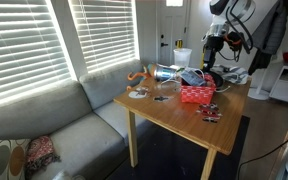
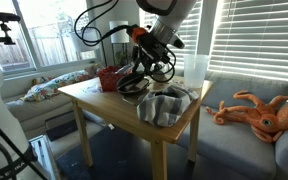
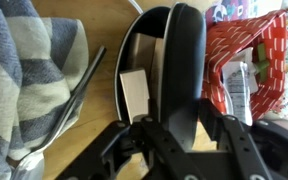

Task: Pour the contents of the black pouch into the red basket

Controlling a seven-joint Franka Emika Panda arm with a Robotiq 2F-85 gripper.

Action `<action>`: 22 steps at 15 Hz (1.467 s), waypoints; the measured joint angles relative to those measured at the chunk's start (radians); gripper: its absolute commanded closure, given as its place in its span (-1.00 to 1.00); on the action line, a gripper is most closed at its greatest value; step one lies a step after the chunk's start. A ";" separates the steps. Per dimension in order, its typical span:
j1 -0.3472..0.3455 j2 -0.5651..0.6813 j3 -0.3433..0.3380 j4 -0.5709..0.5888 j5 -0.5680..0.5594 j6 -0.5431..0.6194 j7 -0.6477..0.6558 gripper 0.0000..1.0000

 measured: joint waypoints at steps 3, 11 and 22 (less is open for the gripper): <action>-0.007 0.003 0.004 0.020 0.004 -0.023 -0.001 1.00; -0.012 0.000 0.014 0.054 0.013 -0.079 -0.018 0.99; -0.012 -0.077 0.039 0.060 0.004 -0.080 0.016 0.99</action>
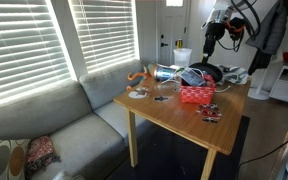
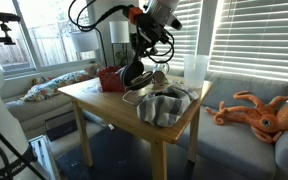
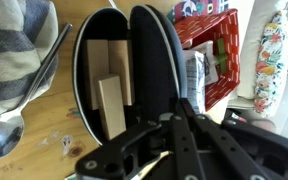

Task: Pour the contents of the black pouch into the red basket

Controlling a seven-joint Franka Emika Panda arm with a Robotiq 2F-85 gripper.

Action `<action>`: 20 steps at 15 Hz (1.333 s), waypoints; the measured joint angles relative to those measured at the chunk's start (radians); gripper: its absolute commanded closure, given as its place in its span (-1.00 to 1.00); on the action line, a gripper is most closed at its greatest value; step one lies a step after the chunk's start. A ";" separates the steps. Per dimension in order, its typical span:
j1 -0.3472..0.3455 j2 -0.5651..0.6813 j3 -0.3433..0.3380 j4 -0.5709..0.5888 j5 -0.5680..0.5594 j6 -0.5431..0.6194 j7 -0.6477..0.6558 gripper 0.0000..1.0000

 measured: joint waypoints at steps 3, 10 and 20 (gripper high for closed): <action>0.000 -0.033 0.000 0.000 -0.002 -0.001 0.022 0.99; 0.004 -0.135 0.017 0.004 -0.002 -0.009 0.082 0.99; 0.052 -0.269 0.101 0.012 -0.025 -0.009 0.195 0.99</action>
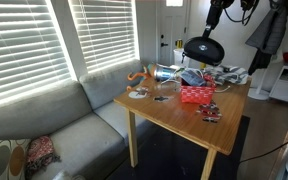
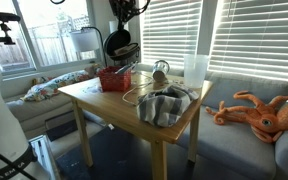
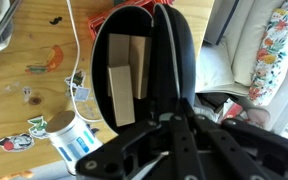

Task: Pour the contents of the black pouch into the red basket

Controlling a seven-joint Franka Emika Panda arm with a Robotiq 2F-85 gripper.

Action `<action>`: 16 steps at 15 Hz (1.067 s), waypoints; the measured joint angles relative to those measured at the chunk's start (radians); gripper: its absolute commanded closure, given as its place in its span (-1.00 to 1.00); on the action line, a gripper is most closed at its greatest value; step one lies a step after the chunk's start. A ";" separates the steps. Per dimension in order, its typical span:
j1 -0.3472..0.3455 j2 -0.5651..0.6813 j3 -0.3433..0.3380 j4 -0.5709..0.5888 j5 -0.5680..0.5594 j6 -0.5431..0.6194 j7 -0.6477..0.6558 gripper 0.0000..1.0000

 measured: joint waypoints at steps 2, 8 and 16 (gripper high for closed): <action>0.020 -0.017 0.013 0.000 0.000 0.000 0.007 0.99; 0.090 -0.021 0.016 -0.013 0.035 0.002 -0.034 0.99; 0.109 0.017 -0.082 -0.041 0.209 -0.151 -0.226 0.99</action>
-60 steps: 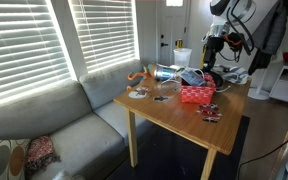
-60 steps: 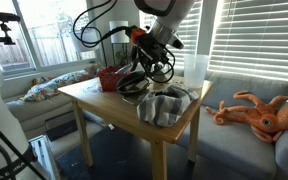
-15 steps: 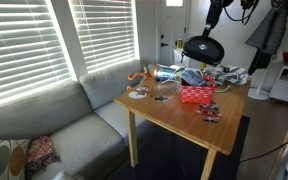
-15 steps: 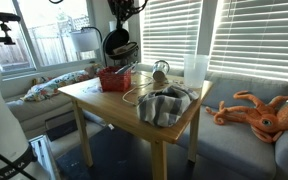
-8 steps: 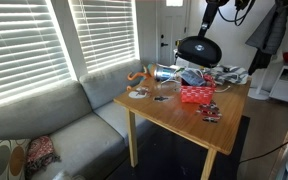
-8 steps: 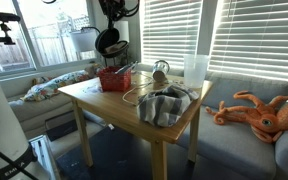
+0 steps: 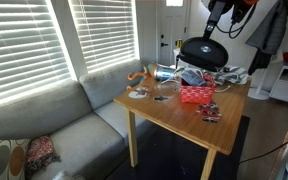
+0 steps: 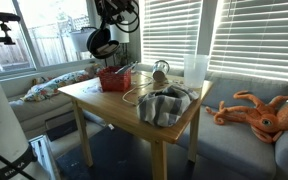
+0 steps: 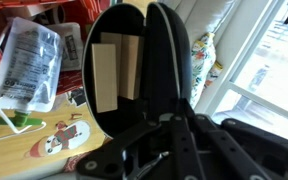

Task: Pour the contents of the black pouch into the red basket

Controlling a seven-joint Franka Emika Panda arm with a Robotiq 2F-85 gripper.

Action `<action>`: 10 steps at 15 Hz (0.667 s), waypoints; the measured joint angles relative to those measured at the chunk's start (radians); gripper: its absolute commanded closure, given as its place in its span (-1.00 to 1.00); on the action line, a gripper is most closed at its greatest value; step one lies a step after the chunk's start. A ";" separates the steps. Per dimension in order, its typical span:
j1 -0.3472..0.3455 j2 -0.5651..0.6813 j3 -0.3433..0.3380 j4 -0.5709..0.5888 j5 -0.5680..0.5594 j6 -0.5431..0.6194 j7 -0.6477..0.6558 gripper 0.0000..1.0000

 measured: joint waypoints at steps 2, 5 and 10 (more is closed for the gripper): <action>-0.007 0.040 -0.022 0.000 0.053 -0.049 -0.040 0.99; -0.036 0.117 -0.047 0.008 0.149 -0.119 -0.107 0.99; -0.120 0.263 -0.070 0.055 0.290 -0.332 -0.191 0.99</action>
